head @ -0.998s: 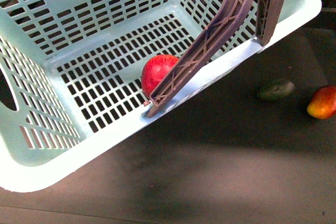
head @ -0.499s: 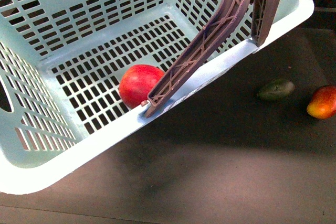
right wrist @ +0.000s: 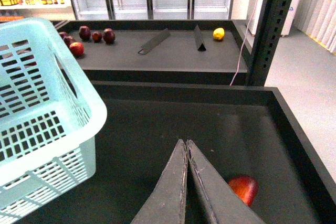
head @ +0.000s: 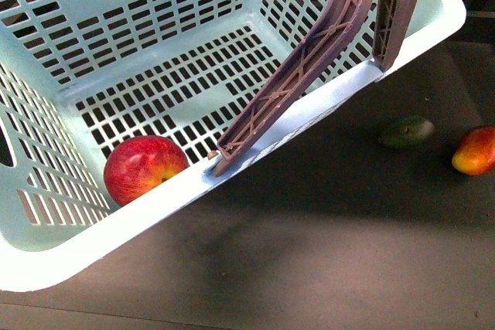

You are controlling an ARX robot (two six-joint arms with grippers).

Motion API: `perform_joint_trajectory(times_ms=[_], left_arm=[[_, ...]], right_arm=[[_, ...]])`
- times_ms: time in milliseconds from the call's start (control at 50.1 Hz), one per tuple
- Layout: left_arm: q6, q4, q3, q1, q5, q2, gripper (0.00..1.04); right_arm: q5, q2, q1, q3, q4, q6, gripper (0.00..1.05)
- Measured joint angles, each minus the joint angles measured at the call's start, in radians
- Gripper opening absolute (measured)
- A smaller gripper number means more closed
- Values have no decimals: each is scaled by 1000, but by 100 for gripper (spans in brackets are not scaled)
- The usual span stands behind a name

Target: Pick apple with right arm and hold basket with left

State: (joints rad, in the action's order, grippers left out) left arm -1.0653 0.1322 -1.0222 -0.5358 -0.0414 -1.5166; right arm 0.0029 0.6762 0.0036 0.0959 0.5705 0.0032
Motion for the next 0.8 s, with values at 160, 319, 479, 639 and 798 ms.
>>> perform_joint_trajectory(times_ms=[160, 319, 479, 639, 798], left_arm=[[-1, 0, 0, 0, 0, 0, 18], [-1, 0, 0, 0, -4, 0, 18], [-1, 0, 0, 0, -1, 0, 18], [0, 0, 0, 0, 0, 0, 18], [-1, 0, 0, 0, -3, 0, 18]], right_arm=[[0, -84, 0, -29, -52, 0, 2], [0, -163, 0, -52, -109, 0, 2], [1, -199, 0, -79, -99, 0, 2], [-2, -267, 0, -79, -163, 0, 2], [-2, -341, 0, -79, -236, 0, 2]])
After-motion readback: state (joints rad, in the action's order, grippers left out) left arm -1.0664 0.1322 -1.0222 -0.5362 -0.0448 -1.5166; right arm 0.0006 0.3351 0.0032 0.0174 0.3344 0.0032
